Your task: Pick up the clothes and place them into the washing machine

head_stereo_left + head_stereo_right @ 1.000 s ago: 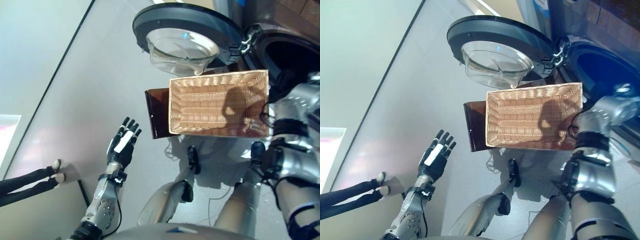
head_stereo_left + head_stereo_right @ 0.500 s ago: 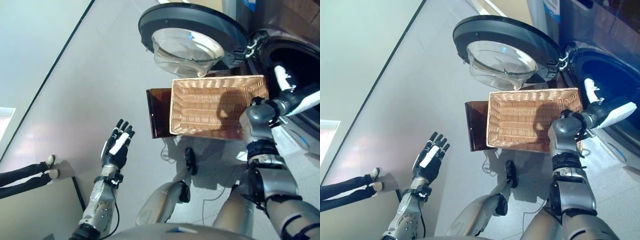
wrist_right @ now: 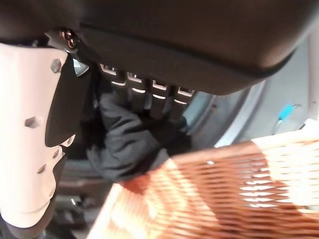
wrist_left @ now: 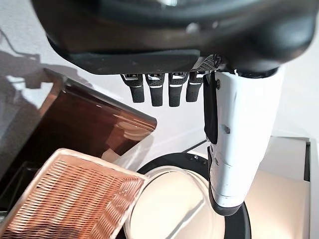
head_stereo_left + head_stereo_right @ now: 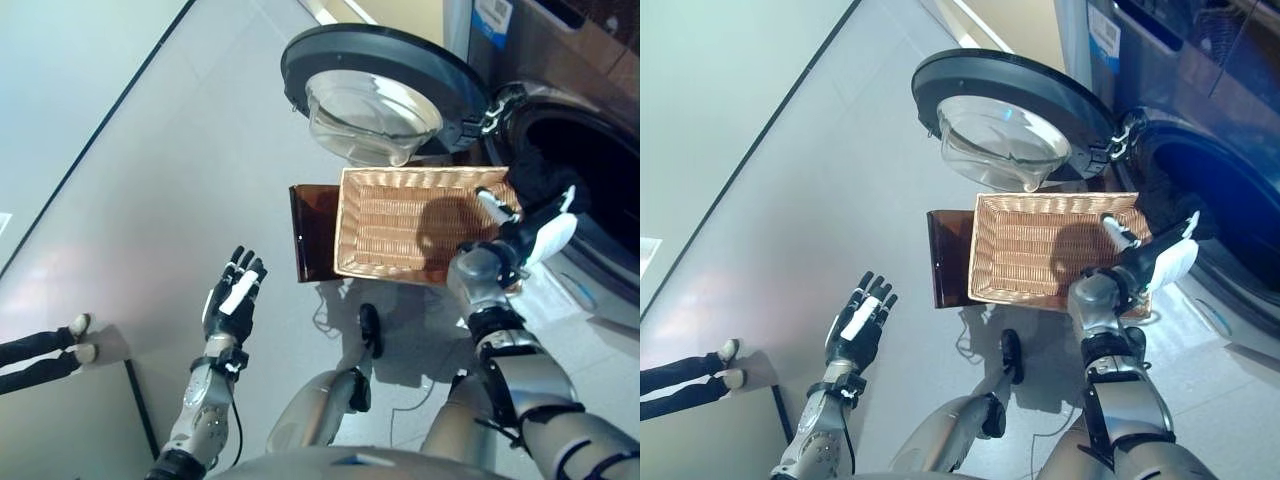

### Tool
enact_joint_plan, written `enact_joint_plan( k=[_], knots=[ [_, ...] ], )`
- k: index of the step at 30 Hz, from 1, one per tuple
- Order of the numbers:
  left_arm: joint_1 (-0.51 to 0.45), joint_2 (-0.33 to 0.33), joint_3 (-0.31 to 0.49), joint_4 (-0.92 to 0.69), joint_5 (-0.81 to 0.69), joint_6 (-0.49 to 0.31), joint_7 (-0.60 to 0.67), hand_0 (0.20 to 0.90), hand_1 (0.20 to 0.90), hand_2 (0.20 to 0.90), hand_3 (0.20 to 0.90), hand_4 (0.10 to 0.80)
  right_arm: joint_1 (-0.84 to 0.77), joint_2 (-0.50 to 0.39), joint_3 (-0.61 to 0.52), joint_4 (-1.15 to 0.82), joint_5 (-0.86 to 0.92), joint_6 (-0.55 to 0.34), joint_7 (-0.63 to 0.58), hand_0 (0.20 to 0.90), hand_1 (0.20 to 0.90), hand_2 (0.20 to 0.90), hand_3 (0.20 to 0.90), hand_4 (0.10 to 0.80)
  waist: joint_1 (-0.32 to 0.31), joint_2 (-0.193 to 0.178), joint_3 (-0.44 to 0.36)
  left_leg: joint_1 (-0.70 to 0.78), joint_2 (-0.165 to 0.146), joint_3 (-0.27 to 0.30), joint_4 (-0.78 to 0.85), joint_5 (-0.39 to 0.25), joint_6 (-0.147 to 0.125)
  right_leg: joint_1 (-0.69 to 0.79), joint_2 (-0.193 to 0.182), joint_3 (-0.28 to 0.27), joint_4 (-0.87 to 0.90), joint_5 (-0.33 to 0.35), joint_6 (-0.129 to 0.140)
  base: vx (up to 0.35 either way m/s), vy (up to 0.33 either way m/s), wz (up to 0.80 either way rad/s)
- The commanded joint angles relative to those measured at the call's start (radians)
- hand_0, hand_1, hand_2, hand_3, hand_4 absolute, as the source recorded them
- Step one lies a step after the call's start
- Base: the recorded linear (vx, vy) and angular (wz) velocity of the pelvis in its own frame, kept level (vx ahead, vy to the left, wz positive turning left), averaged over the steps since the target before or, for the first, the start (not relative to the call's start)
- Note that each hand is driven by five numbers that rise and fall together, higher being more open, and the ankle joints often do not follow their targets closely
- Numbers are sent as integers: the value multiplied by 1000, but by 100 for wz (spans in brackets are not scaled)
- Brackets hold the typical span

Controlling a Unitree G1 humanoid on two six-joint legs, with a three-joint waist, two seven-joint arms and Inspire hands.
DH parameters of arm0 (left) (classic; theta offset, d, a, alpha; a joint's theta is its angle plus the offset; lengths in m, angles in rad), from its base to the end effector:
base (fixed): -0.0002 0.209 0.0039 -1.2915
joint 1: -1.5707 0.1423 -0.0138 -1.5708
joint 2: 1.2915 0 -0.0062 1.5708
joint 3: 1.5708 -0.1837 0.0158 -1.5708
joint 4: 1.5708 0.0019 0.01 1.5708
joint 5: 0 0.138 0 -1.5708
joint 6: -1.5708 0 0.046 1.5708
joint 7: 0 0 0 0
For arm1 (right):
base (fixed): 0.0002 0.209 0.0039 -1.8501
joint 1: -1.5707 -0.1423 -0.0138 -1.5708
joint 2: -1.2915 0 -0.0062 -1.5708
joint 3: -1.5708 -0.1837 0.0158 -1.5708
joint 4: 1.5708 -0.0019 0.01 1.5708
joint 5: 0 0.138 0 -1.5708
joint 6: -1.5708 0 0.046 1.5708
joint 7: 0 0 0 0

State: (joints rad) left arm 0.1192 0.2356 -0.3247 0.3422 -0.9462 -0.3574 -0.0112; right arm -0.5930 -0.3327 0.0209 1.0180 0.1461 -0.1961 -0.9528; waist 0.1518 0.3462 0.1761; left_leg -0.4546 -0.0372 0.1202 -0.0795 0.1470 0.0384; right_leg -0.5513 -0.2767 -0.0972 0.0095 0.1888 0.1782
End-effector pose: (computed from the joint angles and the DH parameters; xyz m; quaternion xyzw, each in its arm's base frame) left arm 0.1533 0.1652 -0.0314 -0.3144 0.1082 0.0457 0.9420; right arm 0.2933 -0.2246 0.0334 -0.1347 0.0515 -0.4951 0.8568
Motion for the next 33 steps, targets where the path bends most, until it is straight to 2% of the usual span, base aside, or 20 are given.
enact_joint_plan(
  k=[1, 4, 5, 7, 9, 13, 16, 21, 29, 33],
  knots=[
    [-51, 22, 59, 81, 85, -77, 28, 900, 900, 900, 900, 800, 31, 2, 59, 18, -26, -34, 35, 900, 900, 900, 900, 800, 37, -20, -48, 71, -12, 12, -8, -70, -110, 38, 31, -19, 43, -28, -40, 32, -49, 8],
    [-75, 6, 71, 180, 140, -71, 43, 900, 900, 900, 900, 800, 71, 28, 72, 64, -4, -40, 76, 900, 900, 900, 900, 800, 26, -51, -52, 96, -5, 7, -8, -74, -113, 72, 33, -31, 32, -25, -37, 41, -58, 1],
    [-98, -7, 87, 272, 184, -65, 56, 900, 900, 900, 900, 800, 99, 43, 86, 84, 9, -49, 103, 900, 900, 900, 900, 800, 19, -72, -54, 116, -1, 5, -8, -76, -116, 102, 35, -39, 20, -21, -35, 32, -57, 3],
    [-106, -17, 95, 313, 201, -65, 63, 900, 900, 900, 900, 800, 125, 57, 96, 94, 8, -52, 124, 900, 900, 900, 900, 800, 15, -84, -56, 130, 2, 5, -8, -77, -118, 122, 37, -44, 14, -20, -35, 48, -52, 3],
    [-135, -35, 126, 426, 264, -59, 84, 900, 900, 900, 900, 800, 178, 78, 118, 113, -16, -53, 152, 900, 900, 900, 900, 800, 0, -117, -61, 173, 10, 0, -8, -81, -125, 184, 42, -57, -10, -15, -31, 90, -68, -3],
    [-154, -47, 156, 506, 293, -59, 100, 900, 900, 900, 900, 800, 215, 97, 120, 110, -18, -66, 172, 900, 900, 900, 900, 800, -14, -141, -66, 199, 16, -1, -8, -78, -131, 219, 43, -66, -28, -8, -29, 77, -52, 3],
    [-184, -55, 189, 611, 337, -60, 127, 900, 900, 900, 900, 800, 261, 127, 133, 129, -9, -76, 216, 900, 900, 900, 900, 800, -29, -180, -76, 244, 26, 1, -8, -80, -140, 275, 52, -80, -67, 2, -25, 67, -47, 1],
    [-206, -56, 223, 692, 375, -63, 152, 900, 900, 900, 900, 800, 300, 143, 156, 126, -17, -86, 255, 900, 900, 900, 900, 800, -46, -220, -86, 287, 35, 16, -8, -85, -140, 315, 59, -75, -96, 14, -20, 51, -40, -9],
    [-220, -60, 240, 750, 421, -56, 163, 900, 900, 900, 900, 800, 344, 137, 217, 104, -65, -82, 333, 900, 900, 900, 900, 800, -72, -256, -106, 333, 42, 24, -8, -91, -139, 362, 65, -75, -97, 12, -17, 45, -23, -4],
    [-222, -58, 263, 787, 436, -47, 166, 900, 900, 900, 900, 800, 379, 135, 225, 94, -28, -94, 402, 900, 900, 900, 900, 800, -84, -273, -120, 358, 47, 25, -8, -94, -141, 384, 73, -73, -97, 3, -18, 56, -28, -1]
  ],
)
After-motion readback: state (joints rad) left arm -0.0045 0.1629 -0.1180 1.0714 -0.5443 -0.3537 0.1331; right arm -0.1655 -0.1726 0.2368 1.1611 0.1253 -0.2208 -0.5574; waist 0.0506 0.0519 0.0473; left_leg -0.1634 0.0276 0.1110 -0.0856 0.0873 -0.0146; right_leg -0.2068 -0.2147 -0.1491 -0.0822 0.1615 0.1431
